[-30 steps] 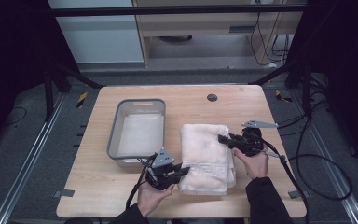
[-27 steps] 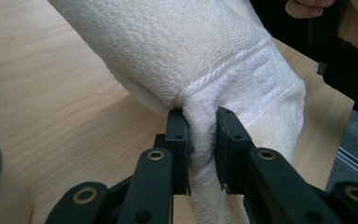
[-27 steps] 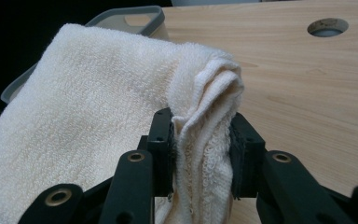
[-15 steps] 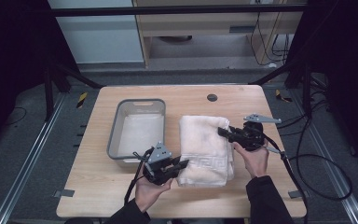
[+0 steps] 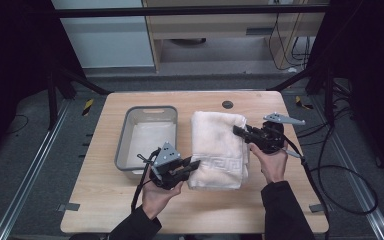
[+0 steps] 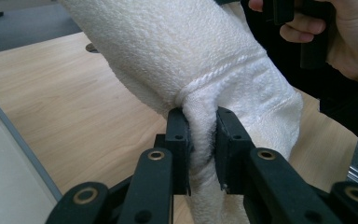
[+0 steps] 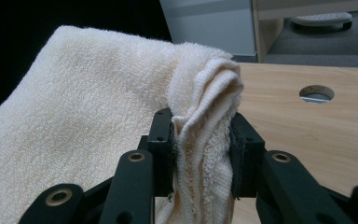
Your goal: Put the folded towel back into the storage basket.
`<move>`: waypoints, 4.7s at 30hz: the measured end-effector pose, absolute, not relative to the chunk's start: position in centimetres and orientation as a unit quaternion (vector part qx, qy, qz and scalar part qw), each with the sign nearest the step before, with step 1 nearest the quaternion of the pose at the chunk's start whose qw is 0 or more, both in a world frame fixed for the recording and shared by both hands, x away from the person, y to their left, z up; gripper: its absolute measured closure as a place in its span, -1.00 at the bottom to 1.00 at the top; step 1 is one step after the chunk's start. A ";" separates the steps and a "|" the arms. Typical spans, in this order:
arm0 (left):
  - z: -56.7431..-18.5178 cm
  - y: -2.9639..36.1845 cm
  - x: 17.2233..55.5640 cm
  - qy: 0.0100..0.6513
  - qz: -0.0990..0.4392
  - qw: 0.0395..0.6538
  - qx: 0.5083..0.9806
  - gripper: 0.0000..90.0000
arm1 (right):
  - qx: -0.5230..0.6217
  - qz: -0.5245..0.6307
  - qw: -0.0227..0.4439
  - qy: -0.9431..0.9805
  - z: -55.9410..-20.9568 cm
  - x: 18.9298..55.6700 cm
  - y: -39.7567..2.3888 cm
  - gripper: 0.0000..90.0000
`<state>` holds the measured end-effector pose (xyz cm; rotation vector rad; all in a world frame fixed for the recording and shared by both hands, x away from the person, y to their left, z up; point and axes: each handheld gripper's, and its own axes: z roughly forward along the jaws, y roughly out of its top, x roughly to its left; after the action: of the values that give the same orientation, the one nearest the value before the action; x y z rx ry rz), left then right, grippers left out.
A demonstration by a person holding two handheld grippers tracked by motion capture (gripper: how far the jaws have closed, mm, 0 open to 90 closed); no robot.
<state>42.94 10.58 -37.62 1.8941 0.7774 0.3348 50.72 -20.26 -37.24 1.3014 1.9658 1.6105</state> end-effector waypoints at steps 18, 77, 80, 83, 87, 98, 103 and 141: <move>-35.5 12.2 43.4 0.328 0.163 0.527 0.767 0.71 | 0.433 0.575 0.172 0.672 -34.3 51.0 -18.7 0.49; -32.2 21.2 43.7 0.371 0.214 0.548 0.718 0.71 | 0.376 0.588 0.185 0.692 -29.1 54.0 -8.7 0.49; -32.2 21.8 43.7 0.375 0.216 0.548 0.716 0.71 | 0.372 0.588 0.185 0.694 -28.9 54.2 -8.0 0.49; -32.2 22.4 43.7 0.380 0.218 0.548 0.713 0.71 | 0.369 0.588 0.186 0.695 -28.8 54.3 -7.3 0.49; -32.2 23.1 43.6 0.385 0.223 0.545 0.710 0.71 | 0.367 0.590 0.183 0.696 -28.8 54.6 -6.4 0.49; -32.4 24.9 43.4 0.400 0.225 0.544 0.703 0.71 | 0.359 0.584 0.180 0.705 -28.9 55.1 -4.2 0.49; -32.3 25.7 43.3 0.406 0.226 0.544 0.699 0.71 | 0.356 0.583 0.177 0.708 -28.8 55.4 -3.1 0.49; -35.2 29.9 46.0 0.457 0.226 0.492 0.705 0.71 | 0.368 0.556 0.148 0.730 -32.6 59.3 2.8 0.48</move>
<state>46.01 29.94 -35.20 1.7118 1.1102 0.5477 59.30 2.80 -32.62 1.0597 2.1011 1.5987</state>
